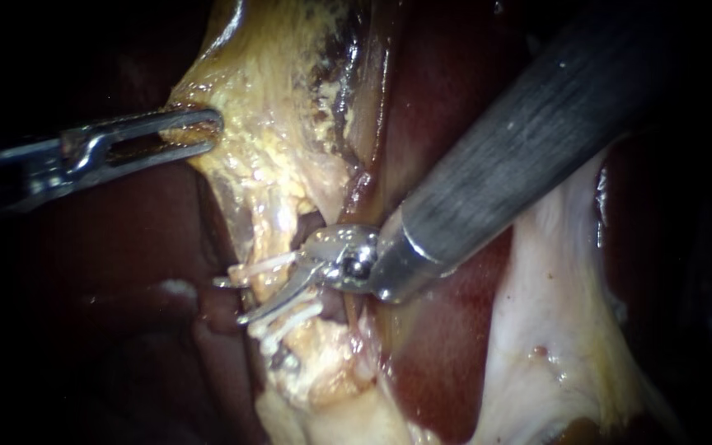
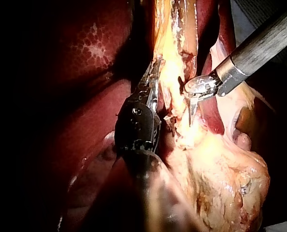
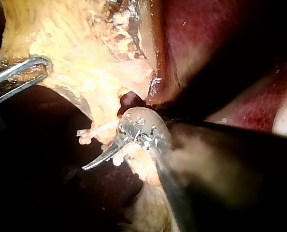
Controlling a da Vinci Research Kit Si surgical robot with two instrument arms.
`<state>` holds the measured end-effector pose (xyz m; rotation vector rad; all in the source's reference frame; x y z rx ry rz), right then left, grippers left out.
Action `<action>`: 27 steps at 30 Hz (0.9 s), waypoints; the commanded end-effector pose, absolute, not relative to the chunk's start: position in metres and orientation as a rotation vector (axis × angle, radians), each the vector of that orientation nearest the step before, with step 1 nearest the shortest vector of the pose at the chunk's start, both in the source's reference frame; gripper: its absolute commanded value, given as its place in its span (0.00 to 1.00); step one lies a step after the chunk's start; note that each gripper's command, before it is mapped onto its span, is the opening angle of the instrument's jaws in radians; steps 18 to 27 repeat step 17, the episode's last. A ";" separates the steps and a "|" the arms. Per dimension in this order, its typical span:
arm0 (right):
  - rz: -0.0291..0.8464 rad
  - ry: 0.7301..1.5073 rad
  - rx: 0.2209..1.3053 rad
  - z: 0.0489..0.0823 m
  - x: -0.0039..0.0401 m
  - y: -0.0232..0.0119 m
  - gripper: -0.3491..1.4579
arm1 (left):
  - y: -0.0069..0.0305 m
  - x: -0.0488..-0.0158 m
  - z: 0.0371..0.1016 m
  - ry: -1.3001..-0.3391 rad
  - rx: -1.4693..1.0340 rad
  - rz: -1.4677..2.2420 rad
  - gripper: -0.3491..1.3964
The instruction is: Go to the cutting position left tube
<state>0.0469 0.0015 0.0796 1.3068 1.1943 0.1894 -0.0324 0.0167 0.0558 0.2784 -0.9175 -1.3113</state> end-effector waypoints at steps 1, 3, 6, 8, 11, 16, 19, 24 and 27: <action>0.192 1.190 1.310 0.0796 0.0469 0.0015 0.78 | 0.0168 -0.0324 0.0558 -0.917 0.278 -1.311 0.00; 0.193 1.193 1.311 0.0796 0.0470 0.0015 0.78 | 0.0168 -0.0324 0.0558 -0.917 0.278 -1.312 0.00; 0.193 1.193 1.311 0.0796 0.0470 0.0015 0.78 | 0.0168 -0.0324 0.0558 -0.917 0.278 -1.312 0.00; 0.193 1.193 1.311 0.0796 0.0470 0.0015 0.78 | 0.0168 -0.0324 0.0558 -0.917 0.278 -1.312 0.00; 0.193 1.193 1.311 0.0796 0.0469 0.0015 0.78 | 0.0168 -0.0324 0.0558 -0.917 0.278 -1.312 0.00; 0.194 1.193 1.310 0.0797 0.0469 0.0015 0.79 | 0.0167 -0.0324 0.0558 -0.917 0.278 -1.312 0.00; 0.196 1.194 1.308 0.0797 0.0469 0.0015 0.79 | 0.0167 -0.0324 0.0558 -0.917 0.278 -1.311 0.00; 0.196 1.194 1.308 0.0797 0.0469 0.0015 0.79 | 0.0167 -0.0324 0.0558 -0.917 0.278 -1.311 0.00; 0.196 1.194 1.308 0.0797 0.0469 0.0015 0.79 | 0.0167 -0.0324 0.0558 -0.917 0.278 -1.311 0.00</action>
